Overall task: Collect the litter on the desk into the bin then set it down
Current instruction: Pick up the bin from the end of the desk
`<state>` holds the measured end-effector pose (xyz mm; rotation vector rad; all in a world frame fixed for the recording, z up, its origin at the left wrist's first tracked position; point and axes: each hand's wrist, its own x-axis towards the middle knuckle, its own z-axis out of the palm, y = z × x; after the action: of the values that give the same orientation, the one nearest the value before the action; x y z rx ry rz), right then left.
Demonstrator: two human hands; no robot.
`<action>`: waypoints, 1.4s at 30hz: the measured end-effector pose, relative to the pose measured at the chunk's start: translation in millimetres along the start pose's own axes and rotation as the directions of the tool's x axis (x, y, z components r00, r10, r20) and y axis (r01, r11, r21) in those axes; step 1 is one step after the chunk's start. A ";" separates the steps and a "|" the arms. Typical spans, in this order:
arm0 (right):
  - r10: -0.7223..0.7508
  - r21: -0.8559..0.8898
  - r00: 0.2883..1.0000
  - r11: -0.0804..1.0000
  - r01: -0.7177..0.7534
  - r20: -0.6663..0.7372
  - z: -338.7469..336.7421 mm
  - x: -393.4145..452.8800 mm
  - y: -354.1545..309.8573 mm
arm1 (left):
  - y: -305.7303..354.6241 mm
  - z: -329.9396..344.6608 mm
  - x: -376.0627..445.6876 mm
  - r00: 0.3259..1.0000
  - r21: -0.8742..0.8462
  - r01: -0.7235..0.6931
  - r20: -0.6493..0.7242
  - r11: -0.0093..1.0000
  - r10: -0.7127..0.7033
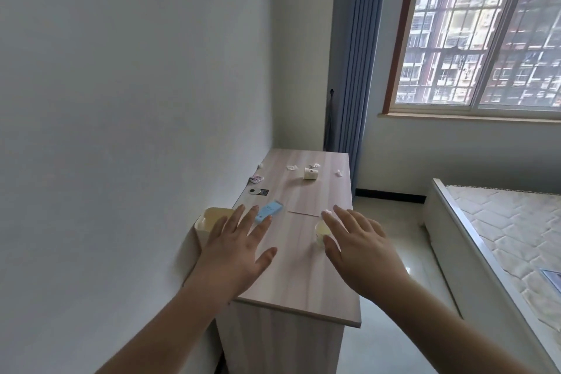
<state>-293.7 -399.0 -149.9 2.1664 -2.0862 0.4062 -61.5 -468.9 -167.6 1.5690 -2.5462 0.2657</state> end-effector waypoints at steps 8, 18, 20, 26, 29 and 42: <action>-0.057 0.024 0.998 0.998 0.056 0.038 53.9 90.0 41.2 | -1.5 33.8 69.9 0.997 0.140 0.044 0.050 0.989 -0.052; -0.122 0.132 0.984 0.986 0.105 0.128 129.7 170.5 20.4 | -55.6 75.2 94.1 0.974 0.112 0.203 0.077 0.973 -0.212; -0.137 0.139 0.979 0.984 0.116 0.153 146.1 184.8 6.6 | -73.4 86.7 96.7 0.969 0.116 0.221 0.088 0.968 -0.232; -0.174 0.144 0.963 0.979 0.147 0.203 192.1 233.7 -46.1 | -130.1 133.6 106.2 0.960 0.121 0.216 0.155 0.969 -0.233; -0.180 0.167 0.952 0.976 0.141 0.247 212.0 253.5 -77.2 | -156.3 158.3 114.0 0.961 0.093 0.213 0.161 0.973 -0.226; -0.119 0.149 0.924 0.987 0.068 0.364 300.7 314.8 -117.5 | -214.9 247.9 139.3 0.924 -0.035 0.269 0.293 0.962 -0.247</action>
<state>-134.9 -774.5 -342.6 2.5845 -2.1749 0.1332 62.1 -739.8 -363.5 2.0164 -2.4666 -0.0943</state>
